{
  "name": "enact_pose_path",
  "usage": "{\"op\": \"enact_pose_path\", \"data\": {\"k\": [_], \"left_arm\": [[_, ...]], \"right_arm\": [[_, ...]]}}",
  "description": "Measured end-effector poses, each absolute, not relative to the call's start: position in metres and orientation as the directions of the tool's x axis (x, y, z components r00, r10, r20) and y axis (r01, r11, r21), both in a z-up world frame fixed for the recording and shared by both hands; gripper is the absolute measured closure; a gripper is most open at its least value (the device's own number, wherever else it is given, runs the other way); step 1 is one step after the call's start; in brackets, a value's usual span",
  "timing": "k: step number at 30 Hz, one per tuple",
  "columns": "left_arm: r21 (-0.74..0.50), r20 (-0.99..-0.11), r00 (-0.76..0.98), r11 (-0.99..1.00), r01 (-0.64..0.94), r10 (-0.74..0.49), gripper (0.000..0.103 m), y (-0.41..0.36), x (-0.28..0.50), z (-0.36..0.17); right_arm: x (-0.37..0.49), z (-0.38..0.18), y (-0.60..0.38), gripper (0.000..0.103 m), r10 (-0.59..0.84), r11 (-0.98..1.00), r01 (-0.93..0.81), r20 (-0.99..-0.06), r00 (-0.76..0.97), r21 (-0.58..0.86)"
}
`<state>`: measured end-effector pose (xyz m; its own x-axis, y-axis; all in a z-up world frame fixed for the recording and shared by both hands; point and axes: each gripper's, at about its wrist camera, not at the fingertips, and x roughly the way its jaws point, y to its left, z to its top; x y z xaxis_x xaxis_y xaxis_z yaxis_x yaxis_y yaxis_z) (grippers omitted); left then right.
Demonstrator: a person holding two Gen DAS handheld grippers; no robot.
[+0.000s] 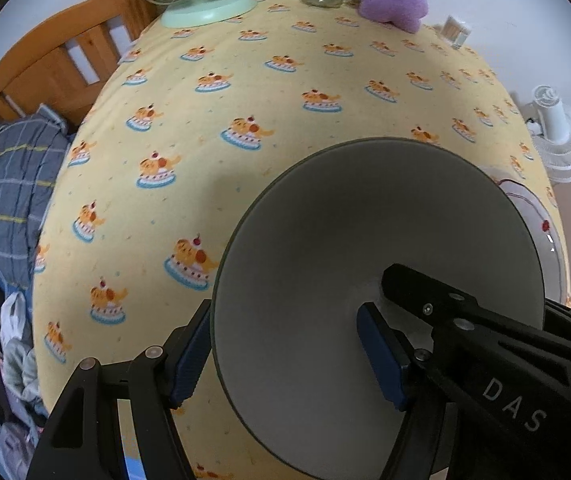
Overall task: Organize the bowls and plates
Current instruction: 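Grasp the rim of the nested bowl stack with both grippers, then lift the bowl stack with both grippers and carry it over the plates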
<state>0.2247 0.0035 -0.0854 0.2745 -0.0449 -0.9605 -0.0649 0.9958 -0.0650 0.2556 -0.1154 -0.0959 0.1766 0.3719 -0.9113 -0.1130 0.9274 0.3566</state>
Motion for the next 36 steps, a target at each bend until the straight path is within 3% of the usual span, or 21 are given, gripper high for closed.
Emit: {"op": "enact_pose_path", "data": {"k": [15, 19, 36], "left_arm": [[-0.272, -0.909, 0.316, 0.961, 0.046, -0.272, 0.033, 0.023, 0.231, -0.094], [-0.305, -0.894, 0.319, 0.949, 0.081, -0.315, 0.044, 0.024, 0.229, -0.092], [-0.323, -0.905, 0.238, 0.934, 0.154, -0.353, 0.045, 0.029, 0.212, -0.08]], "right_arm": [[0.253, -0.093, -0.106, 0.058, 0.284, 0.958, -0.019, -0.932, 0.227, 0.287], [0.252, -0.089, -0.097, 0.058, 0.238, 0.97, -0.013, -0.941, 0.241, 0.242], [0.221, -0.076, -0.092, 0.058, 0.203, 0.969, 0.086, -0.949, 0.242, 0.23]]}}
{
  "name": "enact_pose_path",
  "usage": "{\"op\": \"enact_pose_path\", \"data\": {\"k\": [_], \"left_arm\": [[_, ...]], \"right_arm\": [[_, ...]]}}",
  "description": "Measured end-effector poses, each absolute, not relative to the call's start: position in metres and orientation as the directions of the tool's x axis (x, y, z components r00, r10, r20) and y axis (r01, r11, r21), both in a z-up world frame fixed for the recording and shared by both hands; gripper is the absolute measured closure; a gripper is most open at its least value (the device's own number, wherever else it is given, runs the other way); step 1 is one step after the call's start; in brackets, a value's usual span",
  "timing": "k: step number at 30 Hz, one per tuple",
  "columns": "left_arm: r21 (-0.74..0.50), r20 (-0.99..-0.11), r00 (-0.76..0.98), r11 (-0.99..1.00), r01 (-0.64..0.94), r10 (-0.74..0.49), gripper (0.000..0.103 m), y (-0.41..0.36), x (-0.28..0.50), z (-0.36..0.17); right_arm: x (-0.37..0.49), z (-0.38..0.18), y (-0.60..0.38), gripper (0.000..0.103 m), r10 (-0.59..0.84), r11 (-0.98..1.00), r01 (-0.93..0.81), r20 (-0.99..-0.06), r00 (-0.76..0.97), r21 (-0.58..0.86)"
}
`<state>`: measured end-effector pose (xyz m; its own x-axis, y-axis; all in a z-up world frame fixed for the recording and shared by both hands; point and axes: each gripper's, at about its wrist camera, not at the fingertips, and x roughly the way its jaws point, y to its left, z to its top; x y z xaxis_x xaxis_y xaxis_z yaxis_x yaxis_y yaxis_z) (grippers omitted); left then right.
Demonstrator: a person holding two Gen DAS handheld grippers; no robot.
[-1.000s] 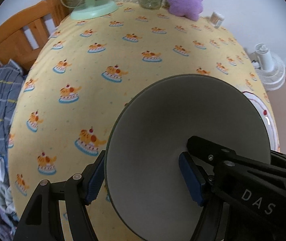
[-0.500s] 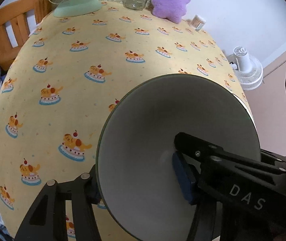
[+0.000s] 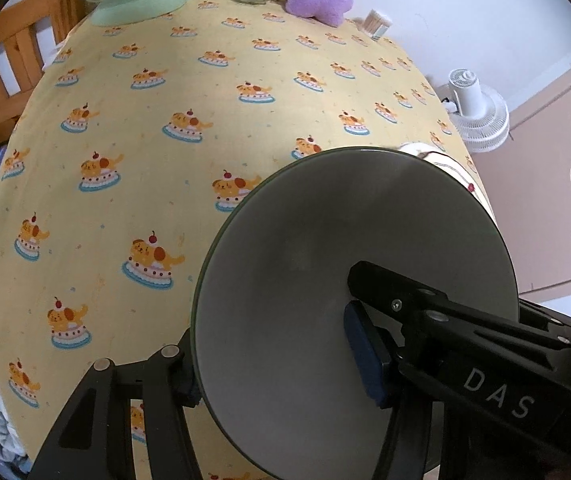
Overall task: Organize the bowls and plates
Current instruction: 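Lift the bowl stack with both grippers and carry it over the plates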
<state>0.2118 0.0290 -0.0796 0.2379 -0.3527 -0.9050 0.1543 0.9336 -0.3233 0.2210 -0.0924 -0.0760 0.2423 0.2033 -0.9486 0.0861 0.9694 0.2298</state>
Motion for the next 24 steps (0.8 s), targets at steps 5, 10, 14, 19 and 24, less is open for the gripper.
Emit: {"op": "enact_pose_path", "data": {"k": [5, 10, 14, 19, 24], "left_arm": [[-0.316, -0.899, 0.259, 0.932, 0.178, -0.354, 0.045, 0.026, 0.207, -0.064], [-0.297, -0.893, 0.292, 0.936, 0.189, -0.343, 0.045, 0.019, 0.204, -0.049], [-0.271, -0.893, 0.315, 0.943, 0.195, -0.322, 0.045, 0.007, 0.2, -0.039], [-0.249, -0.89, 0.346, 0.952, 0.179, -0.298, 0.045, -0.012, 0.197, -0.027], [-0.249, -0.883, 0.372, 0.958, 0.145, -0.286, 0.045, -0.035, 0.198, -0.018]], "right_arm": [[0.213, -0.06, -0.096, 0.058, 0.202, 0.968, 0.09, -0.94, 0.275, 0.235], [0.208, -0.045, -0.103, 0.058, 0.211, 0.965, 0.082, -0.927, 0.311, 0.248], [0.203, -0.037, -0.113, 0.058, 0.231, 0.961, 0.071, -0.915, 0.331, 0.268], [0.202, -0.028, -0.131, 0.058, 0.256, 0.957, 0.041, -0.902, 0.349, 0.287], [0.206, -0.015, -0.153, 0.058, 0.268, 0.958, -0.001, -0.894, 0.36, 0.287]]}}
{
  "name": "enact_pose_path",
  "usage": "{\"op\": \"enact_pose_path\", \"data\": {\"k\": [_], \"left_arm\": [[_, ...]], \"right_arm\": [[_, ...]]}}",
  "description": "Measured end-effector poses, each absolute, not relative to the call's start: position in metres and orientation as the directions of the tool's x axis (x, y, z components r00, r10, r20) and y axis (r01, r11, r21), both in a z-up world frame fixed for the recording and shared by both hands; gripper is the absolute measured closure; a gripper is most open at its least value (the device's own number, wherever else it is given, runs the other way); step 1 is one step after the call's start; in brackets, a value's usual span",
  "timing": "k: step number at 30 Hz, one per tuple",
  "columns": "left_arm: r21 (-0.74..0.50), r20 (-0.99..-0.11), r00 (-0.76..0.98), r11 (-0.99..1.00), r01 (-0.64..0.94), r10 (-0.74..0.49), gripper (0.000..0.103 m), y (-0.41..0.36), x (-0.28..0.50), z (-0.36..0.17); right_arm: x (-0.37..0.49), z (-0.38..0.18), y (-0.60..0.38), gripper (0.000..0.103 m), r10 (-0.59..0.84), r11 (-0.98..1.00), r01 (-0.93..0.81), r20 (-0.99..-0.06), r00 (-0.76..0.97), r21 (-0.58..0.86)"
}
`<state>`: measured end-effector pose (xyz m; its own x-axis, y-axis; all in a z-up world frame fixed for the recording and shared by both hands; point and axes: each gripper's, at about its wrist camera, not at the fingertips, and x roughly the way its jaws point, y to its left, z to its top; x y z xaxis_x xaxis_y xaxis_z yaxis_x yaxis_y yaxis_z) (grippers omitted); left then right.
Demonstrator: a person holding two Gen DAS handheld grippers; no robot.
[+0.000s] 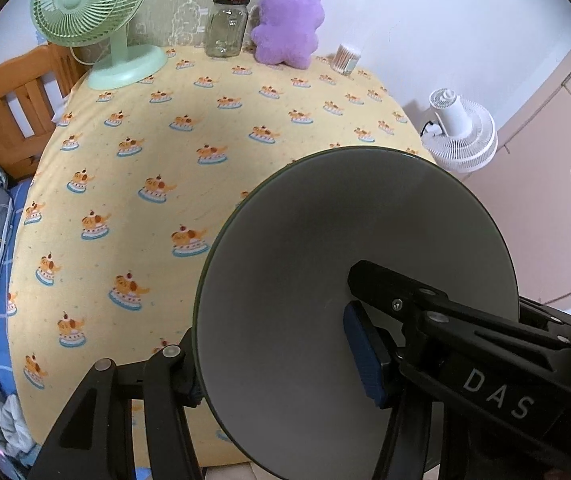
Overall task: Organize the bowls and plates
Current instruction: 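Lift the bowl stack with both grippers and carry it over the plates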
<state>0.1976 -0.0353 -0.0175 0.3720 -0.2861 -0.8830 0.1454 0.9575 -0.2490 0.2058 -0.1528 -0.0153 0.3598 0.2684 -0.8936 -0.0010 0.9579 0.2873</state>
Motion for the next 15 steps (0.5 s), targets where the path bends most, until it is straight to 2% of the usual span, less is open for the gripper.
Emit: {"op": "enact_pose_path", "data": {"k": [15], "left_arm": [[-0.264, -0.878, 0.391, 0.96, 0.087, -0.277, 0.045, -0.104, 0.203, -0.019]], "right_arm": [[0.219, -0.01, -0.225, 0.058, 0.279, 0.959, -0.058, -0.894, 0.351, 0.276]]}}
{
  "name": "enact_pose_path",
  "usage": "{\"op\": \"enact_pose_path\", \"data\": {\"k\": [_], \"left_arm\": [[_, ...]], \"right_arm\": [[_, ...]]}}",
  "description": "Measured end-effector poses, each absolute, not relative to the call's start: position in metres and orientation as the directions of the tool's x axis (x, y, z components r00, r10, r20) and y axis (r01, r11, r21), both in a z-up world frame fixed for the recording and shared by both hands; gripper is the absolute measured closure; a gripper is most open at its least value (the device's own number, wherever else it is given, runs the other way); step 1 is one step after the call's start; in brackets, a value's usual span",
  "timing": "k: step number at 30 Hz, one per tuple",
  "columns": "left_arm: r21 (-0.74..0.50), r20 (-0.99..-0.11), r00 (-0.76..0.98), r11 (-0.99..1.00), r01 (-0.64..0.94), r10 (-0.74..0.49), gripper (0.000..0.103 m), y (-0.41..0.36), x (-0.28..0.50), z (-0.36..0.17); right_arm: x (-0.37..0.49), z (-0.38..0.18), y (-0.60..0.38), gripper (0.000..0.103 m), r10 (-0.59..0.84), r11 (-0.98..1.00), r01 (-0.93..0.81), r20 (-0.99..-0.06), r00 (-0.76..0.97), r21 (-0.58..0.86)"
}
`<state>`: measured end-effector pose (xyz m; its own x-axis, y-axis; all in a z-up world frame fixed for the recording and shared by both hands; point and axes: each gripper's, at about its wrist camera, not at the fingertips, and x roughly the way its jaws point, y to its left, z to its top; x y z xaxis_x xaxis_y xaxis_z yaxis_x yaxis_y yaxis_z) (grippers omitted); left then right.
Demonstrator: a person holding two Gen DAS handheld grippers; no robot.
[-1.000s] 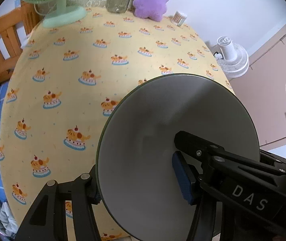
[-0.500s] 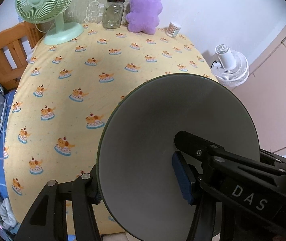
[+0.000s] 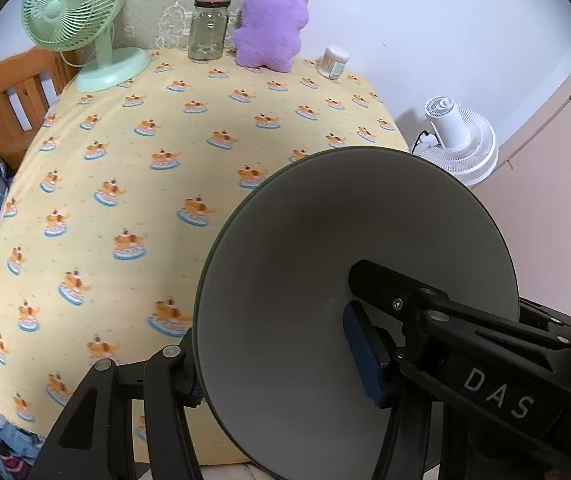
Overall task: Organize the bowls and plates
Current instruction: 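Lift the bowl stack with both grippers and carry it over the plates, then lower the bowl stack onto the red-rimmed plate with both grippers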
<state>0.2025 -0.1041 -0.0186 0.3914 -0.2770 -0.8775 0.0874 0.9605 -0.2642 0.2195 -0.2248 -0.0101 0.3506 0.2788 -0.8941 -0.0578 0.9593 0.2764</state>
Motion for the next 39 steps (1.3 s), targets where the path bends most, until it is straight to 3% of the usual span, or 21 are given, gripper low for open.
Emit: {"op": "enact_pose_path", "data": {"k": [17, 39], "left_arm": [[-0.289, -0.905, 0.317, 0.957, 0.028, -0.283, 0.046, -0.16, 0.224, -0.053], [-0.26, -0.936, 0.257, 0.964, -0.053, -0.238, 0.047, -0.148, 0.244, -0.065]], "right_arm": [[0.244, -0.043, -0.284, 0.058, 0.265, 0.964, -0.057, -0.927, 0.265, 0.26], [0.275, -0.065, -0.273, 0.058, 0.309, 0.951, -0.083, -0.933, 0.184, 0.298]]}}
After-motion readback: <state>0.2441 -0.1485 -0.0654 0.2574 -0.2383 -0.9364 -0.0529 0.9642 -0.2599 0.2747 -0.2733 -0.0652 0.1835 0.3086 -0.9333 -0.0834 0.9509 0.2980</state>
